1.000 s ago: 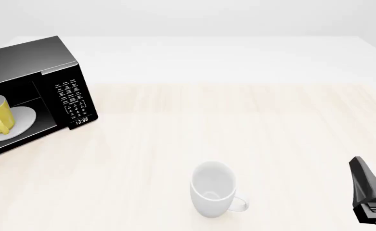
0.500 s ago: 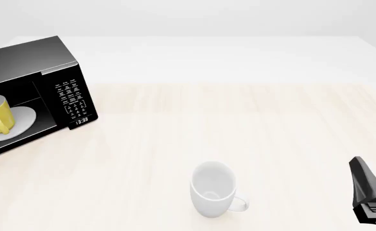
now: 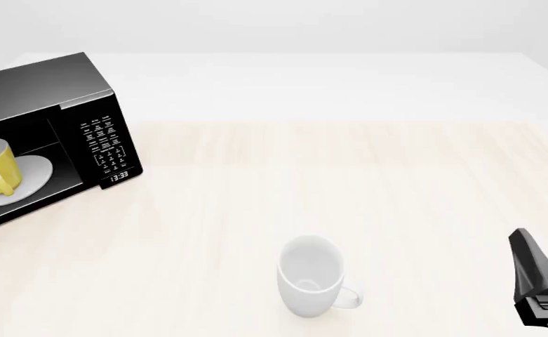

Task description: Put the yellow and white mug in the microwave and close it.

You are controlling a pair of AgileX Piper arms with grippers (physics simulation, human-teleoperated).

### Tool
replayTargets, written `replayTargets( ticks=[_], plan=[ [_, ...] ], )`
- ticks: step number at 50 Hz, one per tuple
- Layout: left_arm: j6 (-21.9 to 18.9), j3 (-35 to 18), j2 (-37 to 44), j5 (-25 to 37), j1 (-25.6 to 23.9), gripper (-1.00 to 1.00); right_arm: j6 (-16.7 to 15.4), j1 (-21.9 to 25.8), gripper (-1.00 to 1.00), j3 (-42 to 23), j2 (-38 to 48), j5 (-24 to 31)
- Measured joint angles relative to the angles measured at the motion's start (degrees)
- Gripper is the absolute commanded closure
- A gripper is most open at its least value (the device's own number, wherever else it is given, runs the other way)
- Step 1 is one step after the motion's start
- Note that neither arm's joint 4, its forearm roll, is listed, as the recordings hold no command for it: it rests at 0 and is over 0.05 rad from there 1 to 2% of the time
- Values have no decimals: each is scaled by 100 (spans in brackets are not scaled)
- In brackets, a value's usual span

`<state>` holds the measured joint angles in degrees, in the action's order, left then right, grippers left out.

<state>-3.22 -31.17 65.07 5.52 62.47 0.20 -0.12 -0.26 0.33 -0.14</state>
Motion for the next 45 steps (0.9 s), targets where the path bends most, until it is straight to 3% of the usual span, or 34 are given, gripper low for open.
replayTargets(
  ticks=[45],
  plan=[
    [149,295,-36,48,-1113,-100,0,0,-100,0,0,0]
  ],
)
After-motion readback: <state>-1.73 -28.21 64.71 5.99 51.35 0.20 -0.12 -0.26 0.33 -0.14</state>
